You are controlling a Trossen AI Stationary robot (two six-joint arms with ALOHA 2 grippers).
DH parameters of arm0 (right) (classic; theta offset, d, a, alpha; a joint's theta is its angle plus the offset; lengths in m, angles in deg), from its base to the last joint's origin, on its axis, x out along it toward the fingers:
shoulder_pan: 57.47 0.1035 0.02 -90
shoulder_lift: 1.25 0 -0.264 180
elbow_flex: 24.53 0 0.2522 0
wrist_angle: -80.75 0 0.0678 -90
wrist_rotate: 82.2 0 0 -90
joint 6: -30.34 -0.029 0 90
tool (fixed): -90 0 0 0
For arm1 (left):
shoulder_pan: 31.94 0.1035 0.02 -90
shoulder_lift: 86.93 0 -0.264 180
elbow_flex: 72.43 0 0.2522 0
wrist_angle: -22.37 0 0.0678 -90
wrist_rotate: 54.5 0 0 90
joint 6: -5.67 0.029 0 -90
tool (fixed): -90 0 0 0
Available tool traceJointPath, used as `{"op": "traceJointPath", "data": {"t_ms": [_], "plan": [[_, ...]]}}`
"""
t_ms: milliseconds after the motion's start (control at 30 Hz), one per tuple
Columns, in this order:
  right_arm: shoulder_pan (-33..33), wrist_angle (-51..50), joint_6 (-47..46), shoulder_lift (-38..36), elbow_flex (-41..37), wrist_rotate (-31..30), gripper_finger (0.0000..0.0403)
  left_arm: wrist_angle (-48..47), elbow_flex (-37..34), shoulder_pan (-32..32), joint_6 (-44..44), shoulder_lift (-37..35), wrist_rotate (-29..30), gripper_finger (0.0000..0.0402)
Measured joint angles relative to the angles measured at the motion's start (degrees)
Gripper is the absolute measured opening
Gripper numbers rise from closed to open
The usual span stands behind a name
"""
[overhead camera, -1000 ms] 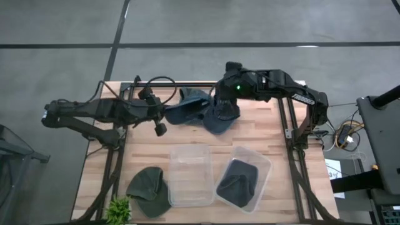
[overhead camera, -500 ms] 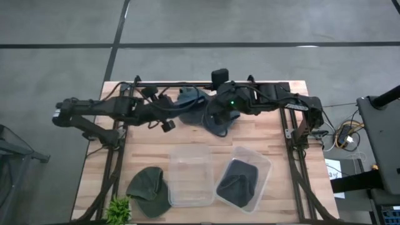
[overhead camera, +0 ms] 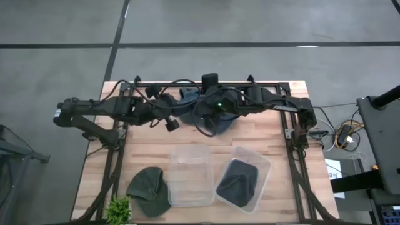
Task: Pick & Place hat
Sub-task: Put the right blue cap into the right transparent container
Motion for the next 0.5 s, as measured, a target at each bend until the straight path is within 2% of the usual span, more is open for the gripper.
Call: {"op": "traceJointPath", "data": {"t_ms": [67,367,500], "plan": [[-0.15,0.50,0.63,0.33,-0.12,-1.90,0.0192,-0.06,-0.30,-0.04,-0.08,-0.05,-0.41,0.0005],[-1.36,1.64,0.14,1.70,-0.03,-1.20,0.0191,0.13,-0.50,-0.03,-0.63,-0.11,-0.21,0.0005],[-1.54,1.61,0.05,2.41,-0.03,-1.60,0.0173,0.49,-0.50,-0.06,-0.55,-0.14,-0.36,0.0005]]}}
